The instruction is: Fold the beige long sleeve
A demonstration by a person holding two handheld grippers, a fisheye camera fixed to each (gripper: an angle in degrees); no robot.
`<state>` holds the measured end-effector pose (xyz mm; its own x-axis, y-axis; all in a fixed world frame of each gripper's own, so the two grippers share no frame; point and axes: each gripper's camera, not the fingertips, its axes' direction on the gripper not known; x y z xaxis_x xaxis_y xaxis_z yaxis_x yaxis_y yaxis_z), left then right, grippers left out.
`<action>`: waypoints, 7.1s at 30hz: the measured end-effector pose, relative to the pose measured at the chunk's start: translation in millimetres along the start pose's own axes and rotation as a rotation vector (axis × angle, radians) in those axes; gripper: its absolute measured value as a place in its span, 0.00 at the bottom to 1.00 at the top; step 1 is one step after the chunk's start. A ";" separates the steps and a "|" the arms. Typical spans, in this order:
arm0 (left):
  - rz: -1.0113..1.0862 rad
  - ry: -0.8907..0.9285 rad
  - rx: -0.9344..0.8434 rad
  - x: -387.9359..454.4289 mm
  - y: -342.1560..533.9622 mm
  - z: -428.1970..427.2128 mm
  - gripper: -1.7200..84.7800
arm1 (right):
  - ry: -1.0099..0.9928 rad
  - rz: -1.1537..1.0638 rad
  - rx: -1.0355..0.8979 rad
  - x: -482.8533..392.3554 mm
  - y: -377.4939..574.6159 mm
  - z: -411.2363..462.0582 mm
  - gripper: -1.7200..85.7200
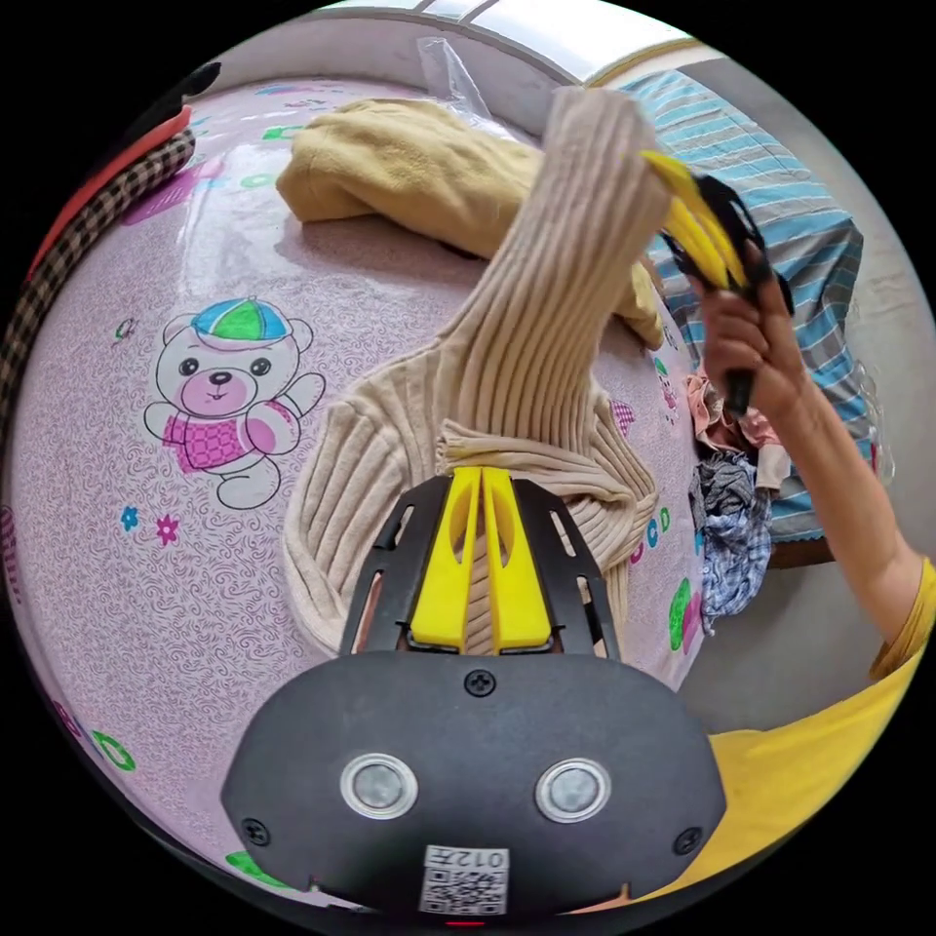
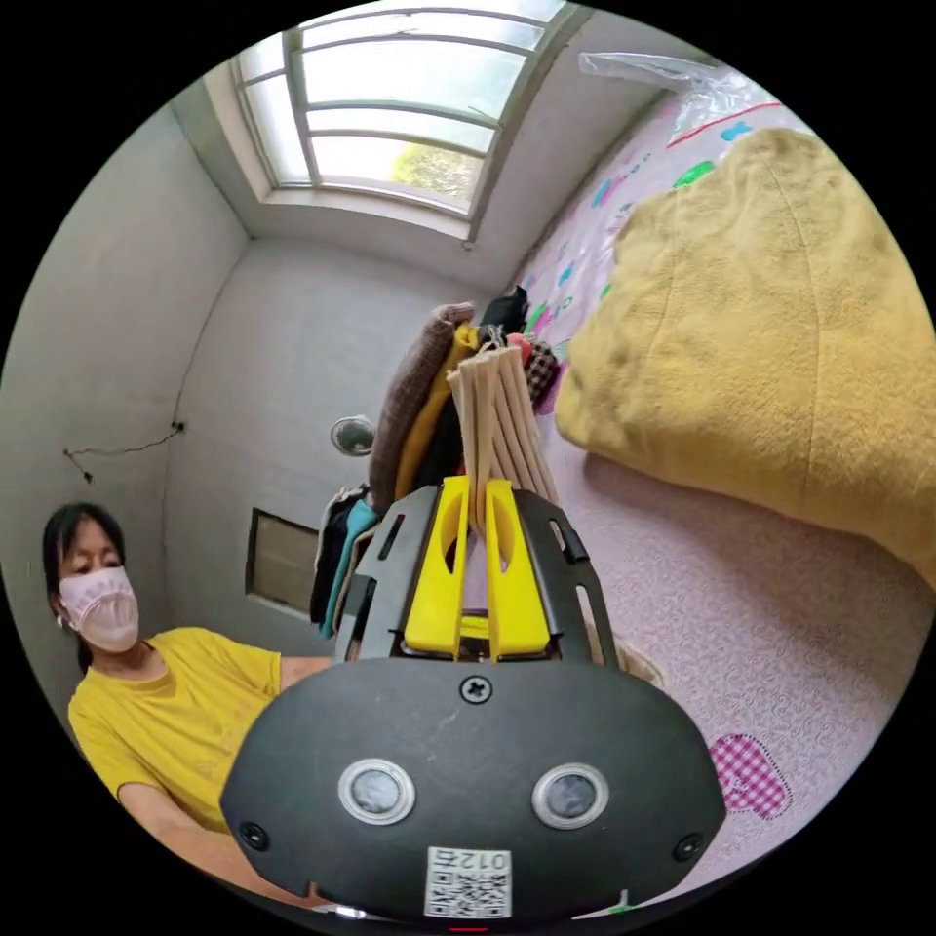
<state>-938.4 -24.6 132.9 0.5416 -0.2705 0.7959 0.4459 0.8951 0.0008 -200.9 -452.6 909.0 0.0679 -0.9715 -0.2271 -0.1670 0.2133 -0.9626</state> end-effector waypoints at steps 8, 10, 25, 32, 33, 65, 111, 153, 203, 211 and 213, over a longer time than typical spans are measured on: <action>-0.234 0.204 0.100 -33.1 38.2 -64.7 0.02 | -0.008 -0.257 -0.269 -89.8 91.0 16.8 0.05; -0.279 0.202 0.160 -45.8 61.9 -86.3 0.02 | 0.017 -0.272 -0.317 -97.0 112.5 27.7 0.05; -0.145 0.117 0.105 -14.6 79.8 -76.5 0.03 | 0.448 -0.394 -0.612 -118.8 232.9 109.0 0.11; 0.044 0.012 0.007 37.8 41.2 -34.6 0.03 | 0.249 -0.276 -0.648 -113.9 230.3 89.1 0.10; 0.055 0.007 0.000 41.4 39.2 -30.6 0.03 | 0.245 -0.269 -0.621 -113.5 228.9 86.5 0.10; 0.580 -0.546 -0.156 75.3 83.3 79.1 0.04 | 0.900 -0.298 -0.410 -79.6 217.3 131.3 0.09; -0.221 0.205 -0.386 -1.8 535.9 65.9 0.11 | 0.321 0.368 -0.431 -135.9 591.9 21.7 0.13; -0.310 0.981 0.414 -124.9 678.9 -255.6 0.03 | -0.414 0.259 0.161 -254.2 634.1 -280.1 0.04; -0.131 0.384 -0.093 -104.0 340.4 -123.8 0.09 | 0.168 0.332 -0.164 -127.3 396.4 -96.3 0.07; -0.142 0.381 -0.018 -132.2 318.2 -159.2 0.04 | 0.252 0.304 -0.156 -134.1 376.3 -115.2 0.04; -0.191 0.339 -0.005 -155.5 321.4 -170.4 0.03 | 0.318 0.322 -0.147 -131.3 372.6 -134.6 0.04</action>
<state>-757.8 244.7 -93.8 0.6530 -0.5347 0.5364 0.5647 0.8157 0.1257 -404.4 -259.5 600.0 -0.3112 -0.8465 -0.4320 -0.2690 0.5144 -0.8142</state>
